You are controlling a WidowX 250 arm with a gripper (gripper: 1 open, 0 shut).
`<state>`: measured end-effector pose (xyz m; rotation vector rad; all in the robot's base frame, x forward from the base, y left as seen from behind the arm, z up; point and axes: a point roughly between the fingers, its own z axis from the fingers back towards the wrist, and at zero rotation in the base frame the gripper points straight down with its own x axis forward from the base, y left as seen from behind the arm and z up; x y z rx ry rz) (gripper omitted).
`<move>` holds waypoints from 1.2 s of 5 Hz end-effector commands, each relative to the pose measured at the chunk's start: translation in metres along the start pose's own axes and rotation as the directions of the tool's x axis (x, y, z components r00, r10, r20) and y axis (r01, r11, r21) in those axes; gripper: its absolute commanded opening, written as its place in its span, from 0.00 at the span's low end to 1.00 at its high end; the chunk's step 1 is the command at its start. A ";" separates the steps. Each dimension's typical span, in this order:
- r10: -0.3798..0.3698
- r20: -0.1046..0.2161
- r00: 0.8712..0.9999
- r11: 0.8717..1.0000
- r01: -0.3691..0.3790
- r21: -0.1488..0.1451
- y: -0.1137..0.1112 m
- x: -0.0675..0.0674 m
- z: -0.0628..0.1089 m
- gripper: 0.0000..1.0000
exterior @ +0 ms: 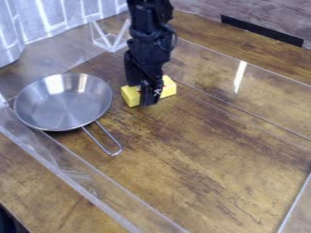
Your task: Put the yellow object in the silver pan
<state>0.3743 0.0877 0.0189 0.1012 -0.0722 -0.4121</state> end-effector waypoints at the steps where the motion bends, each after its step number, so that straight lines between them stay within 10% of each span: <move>1: 0.003 -0.199 0.980 0.989 -0.032 -0.144 -0.022 -0.036 -0.071 1.00; 2: 0.004 -0.200 0.980 0.989 -0.033 -0.144 -0.021 -0.035 -0.061 0.00; 6: 0.042 -0.208 0.977 0.991 -0.067 -0.117 -0.012 -0.050 -0.023 0.00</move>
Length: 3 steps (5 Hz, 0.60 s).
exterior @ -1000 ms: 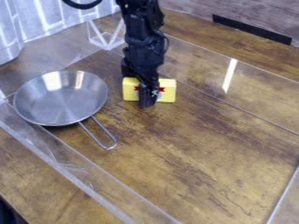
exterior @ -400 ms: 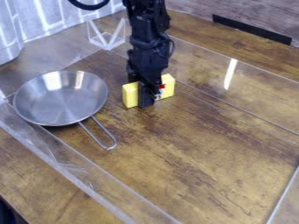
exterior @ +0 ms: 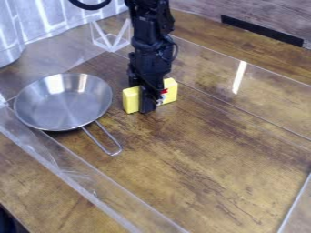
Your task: Put the yellow object in the silver pan
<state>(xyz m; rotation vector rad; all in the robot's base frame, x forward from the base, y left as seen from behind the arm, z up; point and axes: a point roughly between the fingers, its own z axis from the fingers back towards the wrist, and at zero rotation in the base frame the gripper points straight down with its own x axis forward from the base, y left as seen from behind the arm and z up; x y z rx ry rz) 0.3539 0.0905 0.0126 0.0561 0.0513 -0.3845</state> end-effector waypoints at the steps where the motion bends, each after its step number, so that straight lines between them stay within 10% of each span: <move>1: 0.038 -0.096 0.995 0.998 -0.043 -0.047 -0.002 -0.033 -0.014 0.00; 3: 0.066 -0.097 0.993 0.997 -0.069 -0.024 0.002 -0.043 0.006 0.00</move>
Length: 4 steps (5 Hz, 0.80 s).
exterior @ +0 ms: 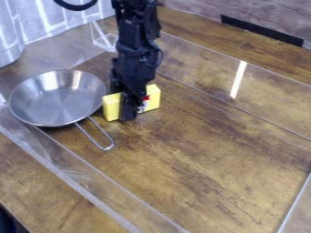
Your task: Put the yellow object in the silver pan
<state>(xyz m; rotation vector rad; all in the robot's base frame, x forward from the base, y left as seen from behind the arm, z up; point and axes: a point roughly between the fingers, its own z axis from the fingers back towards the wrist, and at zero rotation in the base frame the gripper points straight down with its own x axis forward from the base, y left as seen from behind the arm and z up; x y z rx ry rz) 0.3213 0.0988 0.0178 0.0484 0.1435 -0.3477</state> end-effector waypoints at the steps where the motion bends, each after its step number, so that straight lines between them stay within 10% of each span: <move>1: 0.049 -0.006 0.999 0.999 -0.049 0.001 0.010 -0.015 0.007 0.00; 4: 0.081 -0.008 0.997 0.997 -0.081 0.001 0.017 -0.027 0.016 0.00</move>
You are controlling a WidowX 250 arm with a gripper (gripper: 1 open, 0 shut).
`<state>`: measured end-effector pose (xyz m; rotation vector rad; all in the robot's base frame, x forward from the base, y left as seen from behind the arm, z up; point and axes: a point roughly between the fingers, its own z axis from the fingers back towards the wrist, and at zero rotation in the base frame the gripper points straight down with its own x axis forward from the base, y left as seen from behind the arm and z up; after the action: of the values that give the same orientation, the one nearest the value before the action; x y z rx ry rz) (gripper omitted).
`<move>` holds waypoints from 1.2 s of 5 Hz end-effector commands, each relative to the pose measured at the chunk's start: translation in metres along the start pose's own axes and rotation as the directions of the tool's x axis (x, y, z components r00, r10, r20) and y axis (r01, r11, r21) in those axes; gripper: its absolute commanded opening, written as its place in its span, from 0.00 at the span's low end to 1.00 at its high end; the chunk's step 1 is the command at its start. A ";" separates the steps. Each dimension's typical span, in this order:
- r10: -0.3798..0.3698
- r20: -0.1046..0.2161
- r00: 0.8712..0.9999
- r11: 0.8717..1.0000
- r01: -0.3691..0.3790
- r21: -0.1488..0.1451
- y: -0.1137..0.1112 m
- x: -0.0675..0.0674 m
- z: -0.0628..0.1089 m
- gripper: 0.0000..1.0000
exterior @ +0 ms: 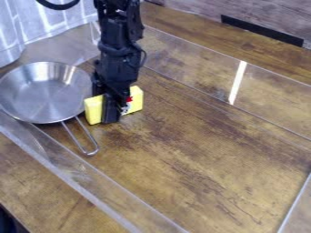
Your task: Put the yellow object in the silver pan
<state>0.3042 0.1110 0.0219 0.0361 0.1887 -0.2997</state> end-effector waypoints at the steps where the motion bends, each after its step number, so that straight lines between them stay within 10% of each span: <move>1: 0.041 0.041 0.998 0.999 -0.042 0.020 0.014 -0.010 0.019 0.00; 6: 0.194 0.098 0.976 0.979 -0.199 0.047 0.039 -0.035 0.092 0.00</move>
<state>0.2945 0.1442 0.0837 0.0436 0.1835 -0.1296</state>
